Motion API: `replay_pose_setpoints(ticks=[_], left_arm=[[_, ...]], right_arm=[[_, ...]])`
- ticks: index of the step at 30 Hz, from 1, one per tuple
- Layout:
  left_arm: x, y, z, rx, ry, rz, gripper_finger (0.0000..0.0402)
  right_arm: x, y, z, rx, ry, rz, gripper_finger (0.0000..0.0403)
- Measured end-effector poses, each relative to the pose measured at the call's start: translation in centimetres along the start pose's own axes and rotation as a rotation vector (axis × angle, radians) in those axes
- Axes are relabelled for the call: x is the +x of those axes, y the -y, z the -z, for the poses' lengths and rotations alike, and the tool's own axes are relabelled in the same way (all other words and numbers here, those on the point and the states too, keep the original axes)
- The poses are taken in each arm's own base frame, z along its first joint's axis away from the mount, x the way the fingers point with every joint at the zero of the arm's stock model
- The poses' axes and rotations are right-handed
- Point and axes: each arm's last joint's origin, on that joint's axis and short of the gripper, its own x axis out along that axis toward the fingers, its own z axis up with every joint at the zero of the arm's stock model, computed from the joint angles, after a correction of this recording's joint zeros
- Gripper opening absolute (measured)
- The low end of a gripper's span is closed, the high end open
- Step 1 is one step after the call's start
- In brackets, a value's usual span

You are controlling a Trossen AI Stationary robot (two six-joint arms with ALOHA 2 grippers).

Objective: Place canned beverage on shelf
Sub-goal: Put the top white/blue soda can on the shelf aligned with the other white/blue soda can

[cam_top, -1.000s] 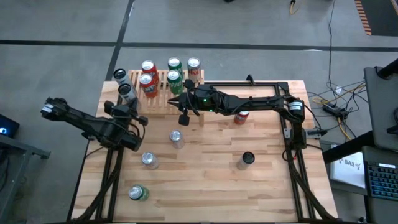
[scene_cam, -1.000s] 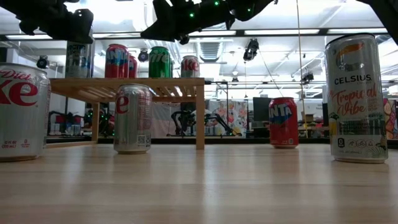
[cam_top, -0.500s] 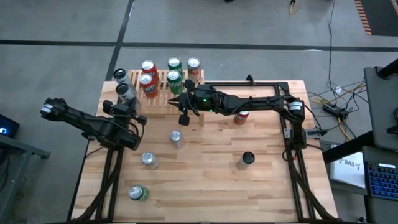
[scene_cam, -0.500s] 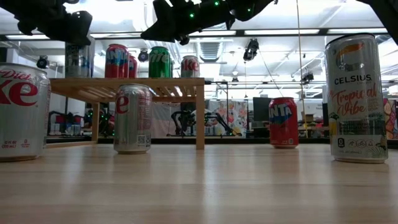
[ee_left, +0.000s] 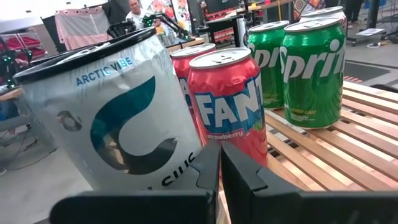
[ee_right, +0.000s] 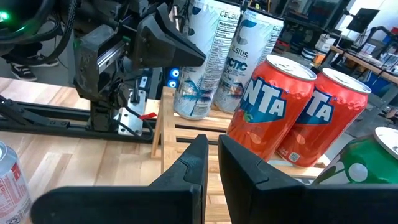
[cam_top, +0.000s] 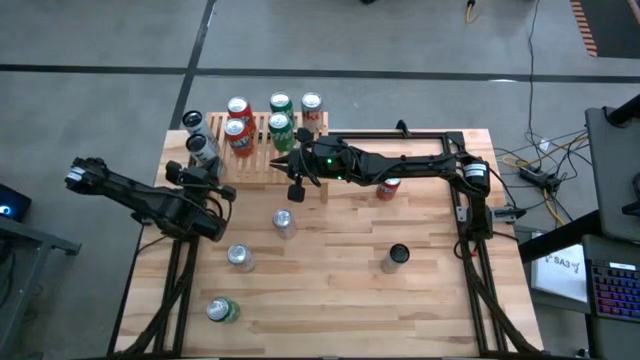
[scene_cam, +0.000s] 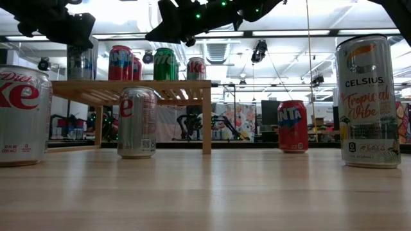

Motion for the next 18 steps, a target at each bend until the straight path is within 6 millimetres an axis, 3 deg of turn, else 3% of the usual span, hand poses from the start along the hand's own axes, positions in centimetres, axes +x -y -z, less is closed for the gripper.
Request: replay_pose_setpoints(ticks=[18], left_arm=[[-0.03, 0.52, 0.01, -0.017, -0.047, 0.017, 0.0]], right_arm=[[0.0, 0.01, -0.02, 0.0, 0.002, 0.001, 0.0027]])
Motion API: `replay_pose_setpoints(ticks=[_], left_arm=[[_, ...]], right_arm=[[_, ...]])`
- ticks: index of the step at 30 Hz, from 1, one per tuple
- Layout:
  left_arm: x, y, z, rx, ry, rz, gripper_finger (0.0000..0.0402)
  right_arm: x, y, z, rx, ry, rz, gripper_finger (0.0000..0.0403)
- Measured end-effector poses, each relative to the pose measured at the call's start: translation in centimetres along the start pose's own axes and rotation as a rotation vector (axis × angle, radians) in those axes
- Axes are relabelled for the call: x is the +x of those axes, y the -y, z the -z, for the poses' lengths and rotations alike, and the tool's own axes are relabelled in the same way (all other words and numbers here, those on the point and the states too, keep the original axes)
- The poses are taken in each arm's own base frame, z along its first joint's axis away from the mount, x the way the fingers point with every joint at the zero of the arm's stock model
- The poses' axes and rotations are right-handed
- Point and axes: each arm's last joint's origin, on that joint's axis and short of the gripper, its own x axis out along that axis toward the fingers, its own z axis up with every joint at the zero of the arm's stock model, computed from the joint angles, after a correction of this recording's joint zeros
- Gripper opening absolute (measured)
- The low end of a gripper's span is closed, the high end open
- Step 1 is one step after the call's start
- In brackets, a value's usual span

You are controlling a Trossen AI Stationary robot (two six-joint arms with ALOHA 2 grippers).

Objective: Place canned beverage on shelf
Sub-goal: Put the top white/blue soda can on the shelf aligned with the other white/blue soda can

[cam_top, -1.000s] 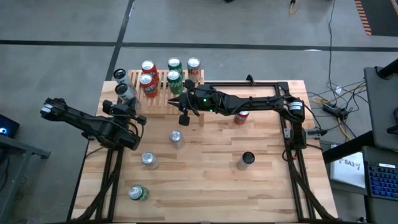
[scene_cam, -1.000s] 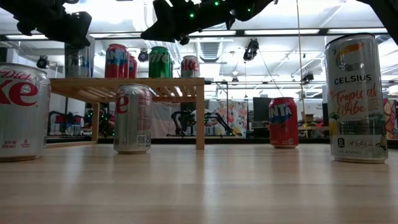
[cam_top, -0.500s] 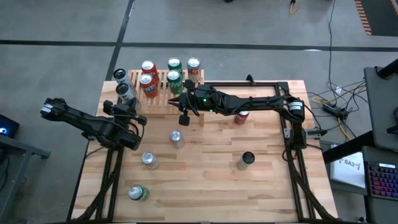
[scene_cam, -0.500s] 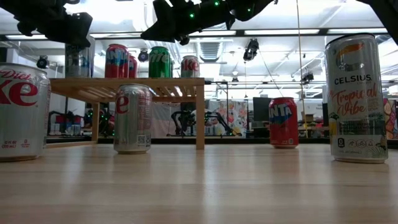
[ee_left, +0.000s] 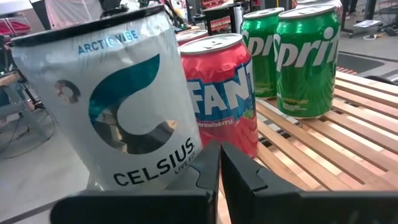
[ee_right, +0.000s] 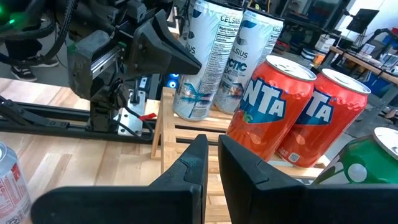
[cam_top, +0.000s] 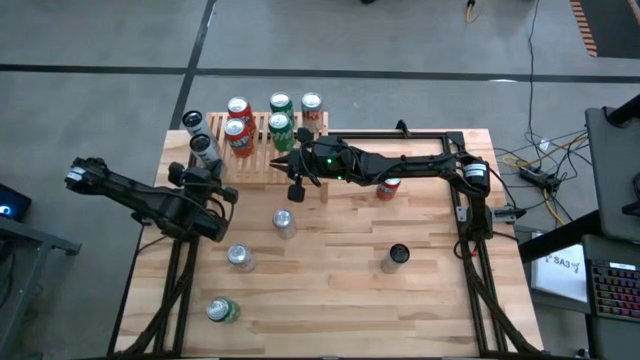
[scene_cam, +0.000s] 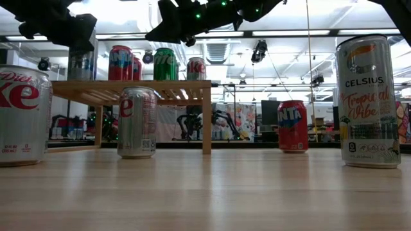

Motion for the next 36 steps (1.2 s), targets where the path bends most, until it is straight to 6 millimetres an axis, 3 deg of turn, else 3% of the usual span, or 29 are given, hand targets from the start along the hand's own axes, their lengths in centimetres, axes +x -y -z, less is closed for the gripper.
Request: replay_pose_setpoints(ticks=[14, 21, 30, 36], left_arm=[[-1.5, 0.4, -2.9, 0.047, -0.011, 0.113, 0.0], [-2.8, 0.2, -5.4, 0.031, 0.005, 0.199, 0.0], [-3.6, -1.0, -9.6, 0.159, 0.05, 0.232, 0.0], [-3.7, -2.4, -10.8, 0.236, 0.099, 0.21, 0.0]], right_arm=[[0.0, 0.1, -0.4, 0.031, 0.044, 0.009, 0.0027], [0.0, 0.0, -0.9, 0.033, 0.097, -0.024, 0.0027], [-0.1, 0.0, -1.5, 0.058, 0.164, -0.051, 0.0027], [-0.2, -0.2, -1.9, 0.069, 0.198, -0.053, 0.0027]])
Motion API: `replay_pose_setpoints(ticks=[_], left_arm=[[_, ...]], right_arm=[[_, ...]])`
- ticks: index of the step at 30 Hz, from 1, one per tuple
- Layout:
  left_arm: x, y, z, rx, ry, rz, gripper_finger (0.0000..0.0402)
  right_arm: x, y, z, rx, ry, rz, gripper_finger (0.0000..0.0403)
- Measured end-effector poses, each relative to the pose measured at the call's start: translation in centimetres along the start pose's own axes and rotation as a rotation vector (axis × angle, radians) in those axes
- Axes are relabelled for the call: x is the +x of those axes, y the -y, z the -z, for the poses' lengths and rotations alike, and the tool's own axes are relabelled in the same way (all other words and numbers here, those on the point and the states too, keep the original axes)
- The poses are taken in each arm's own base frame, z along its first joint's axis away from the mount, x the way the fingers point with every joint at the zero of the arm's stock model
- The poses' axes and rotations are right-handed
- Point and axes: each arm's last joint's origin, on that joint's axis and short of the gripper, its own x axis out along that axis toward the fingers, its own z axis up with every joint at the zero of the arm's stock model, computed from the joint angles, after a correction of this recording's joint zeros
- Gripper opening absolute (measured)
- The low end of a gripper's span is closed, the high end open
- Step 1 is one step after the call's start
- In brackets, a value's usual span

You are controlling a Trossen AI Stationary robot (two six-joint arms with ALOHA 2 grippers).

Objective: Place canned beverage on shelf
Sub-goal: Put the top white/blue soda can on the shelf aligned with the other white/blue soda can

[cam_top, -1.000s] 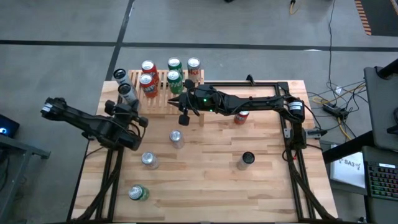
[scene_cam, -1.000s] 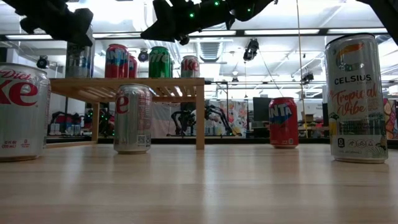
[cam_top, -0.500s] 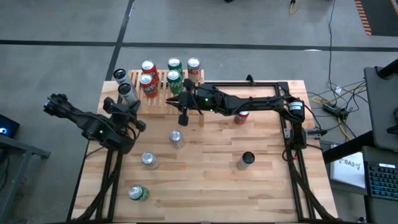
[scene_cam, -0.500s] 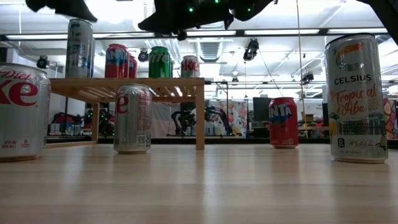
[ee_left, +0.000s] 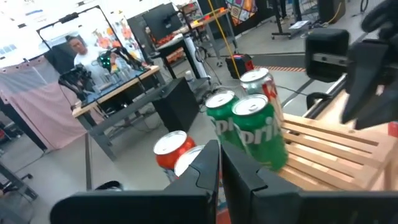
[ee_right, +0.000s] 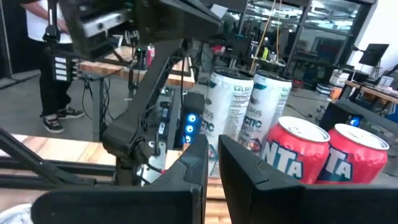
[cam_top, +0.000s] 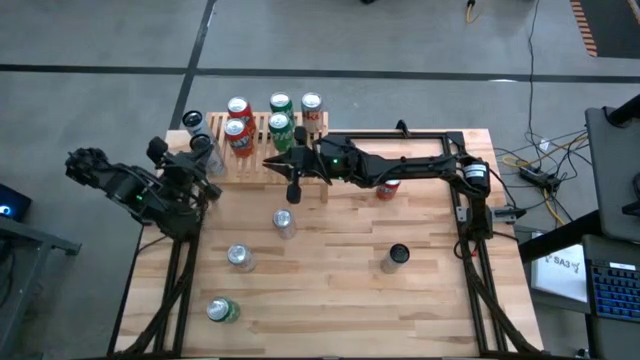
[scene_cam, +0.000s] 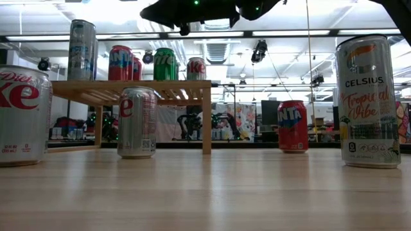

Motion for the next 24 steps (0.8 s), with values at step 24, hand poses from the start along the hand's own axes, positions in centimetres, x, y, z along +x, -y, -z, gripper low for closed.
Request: replay_pose_setpoints(ticks=[24], left_arm=[[-1.4, -7.9, -2.3, -0.287, -0.152, 0.311, 0.0]], right_arm=[[3.0, 0.6, -1.0, -0.01, -0.29, 0.053, 0.0027]])
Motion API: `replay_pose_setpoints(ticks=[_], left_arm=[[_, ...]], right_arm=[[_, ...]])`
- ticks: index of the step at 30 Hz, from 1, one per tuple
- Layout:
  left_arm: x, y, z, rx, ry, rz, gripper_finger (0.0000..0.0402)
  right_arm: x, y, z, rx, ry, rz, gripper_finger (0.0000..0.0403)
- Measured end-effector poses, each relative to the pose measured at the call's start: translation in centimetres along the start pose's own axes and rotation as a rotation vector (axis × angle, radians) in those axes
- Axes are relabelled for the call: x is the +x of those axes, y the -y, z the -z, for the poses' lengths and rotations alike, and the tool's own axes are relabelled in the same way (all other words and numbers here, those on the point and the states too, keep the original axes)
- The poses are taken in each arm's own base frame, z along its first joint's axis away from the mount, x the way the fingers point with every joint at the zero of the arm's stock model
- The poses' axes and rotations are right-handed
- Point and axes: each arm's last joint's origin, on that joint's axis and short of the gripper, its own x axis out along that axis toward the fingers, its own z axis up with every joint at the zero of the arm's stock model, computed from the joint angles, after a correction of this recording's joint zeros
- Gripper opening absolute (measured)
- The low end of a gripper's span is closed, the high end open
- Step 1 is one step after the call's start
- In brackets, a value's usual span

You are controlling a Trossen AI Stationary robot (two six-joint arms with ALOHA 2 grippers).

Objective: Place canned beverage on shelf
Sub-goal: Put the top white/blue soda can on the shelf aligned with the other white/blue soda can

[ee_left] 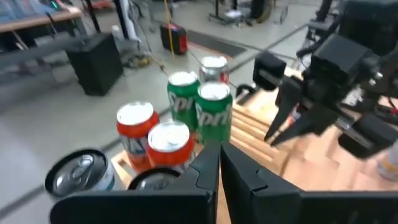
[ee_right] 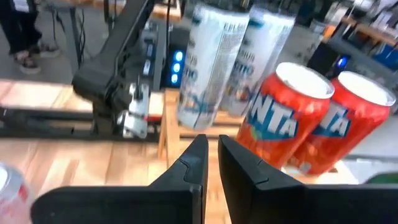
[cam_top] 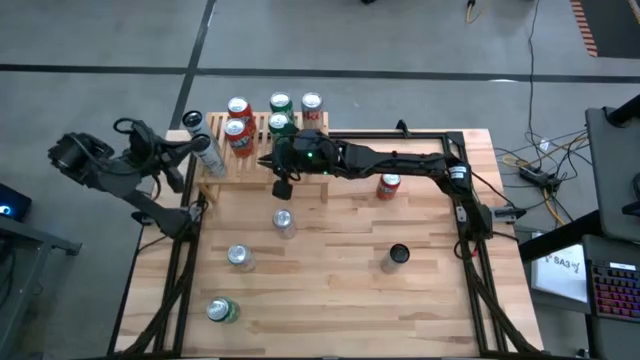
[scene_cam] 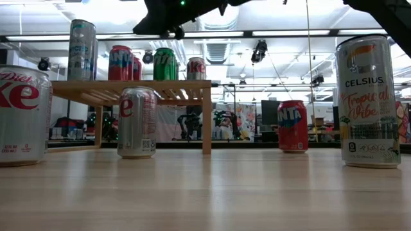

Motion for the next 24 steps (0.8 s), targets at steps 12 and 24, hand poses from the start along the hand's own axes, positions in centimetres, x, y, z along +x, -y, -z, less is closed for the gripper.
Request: replay_pose_setpoints(ticks=[12, 24], left_arm=[[0.5, 0.3, 0.6, -0.048, -0.119, -0.043, 0.0], [2.9, 4.3, 0.3, -0.012, -0.167, -0.139, 0.0]], right_arm=[[-1.5, 0.2, -0.9, -0.051, -0.188, -0.044, 0.0027], [-3.4, 0.5, -1.7, -0.106, -0.349, -0.092, 0.0027]])
